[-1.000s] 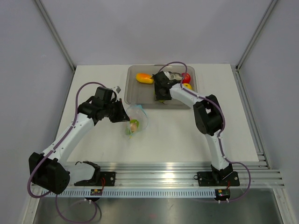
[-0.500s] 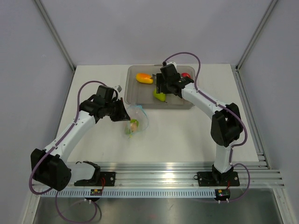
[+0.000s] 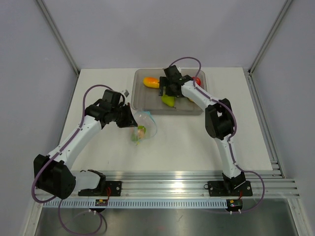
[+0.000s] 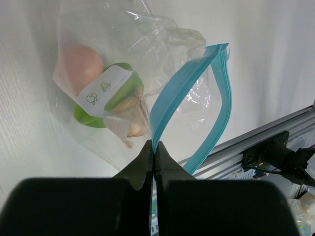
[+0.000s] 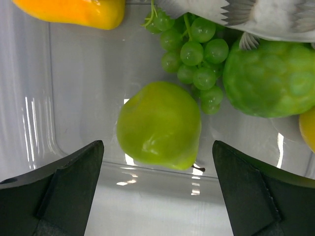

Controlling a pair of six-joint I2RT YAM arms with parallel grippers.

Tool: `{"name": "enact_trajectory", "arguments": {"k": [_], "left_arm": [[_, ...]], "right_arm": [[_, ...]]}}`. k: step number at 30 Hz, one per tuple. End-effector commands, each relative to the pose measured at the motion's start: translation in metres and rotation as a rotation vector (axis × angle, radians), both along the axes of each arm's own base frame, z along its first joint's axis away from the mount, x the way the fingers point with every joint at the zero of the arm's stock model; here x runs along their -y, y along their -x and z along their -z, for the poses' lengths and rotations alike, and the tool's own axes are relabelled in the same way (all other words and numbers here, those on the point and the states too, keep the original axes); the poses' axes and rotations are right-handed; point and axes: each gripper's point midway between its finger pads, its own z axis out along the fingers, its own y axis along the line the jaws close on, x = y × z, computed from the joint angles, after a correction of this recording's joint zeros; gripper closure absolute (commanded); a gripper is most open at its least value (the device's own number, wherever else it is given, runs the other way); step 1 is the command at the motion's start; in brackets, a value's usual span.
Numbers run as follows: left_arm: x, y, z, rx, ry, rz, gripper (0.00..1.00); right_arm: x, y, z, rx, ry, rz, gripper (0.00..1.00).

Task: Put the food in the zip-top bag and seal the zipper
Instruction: Pick up the fake fruit from the bin.

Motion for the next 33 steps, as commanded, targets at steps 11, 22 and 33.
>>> {"name": "enact_trajectory", "arguments": {"k": [11,22,33], "left_arm": [[0.003,-0.010,-0.019,0.067,0.018,0.016,1.00],[0.004,-0.014,-0.019,0.076,0.016,0.017,1.00],[0.008,-0.023,-0.025,0.085,0.029,0.016,1.00]], "right_arm": [[-0.009,-0.009,0.005,-0.026,-0.035,0.036,0.36],[-0.004,0.038,-0.119,0.182,-0.247,-0.034,0.45],[-0.049,0.149,-0.218,0.279,-0.418,-0.275,0.44]]}}
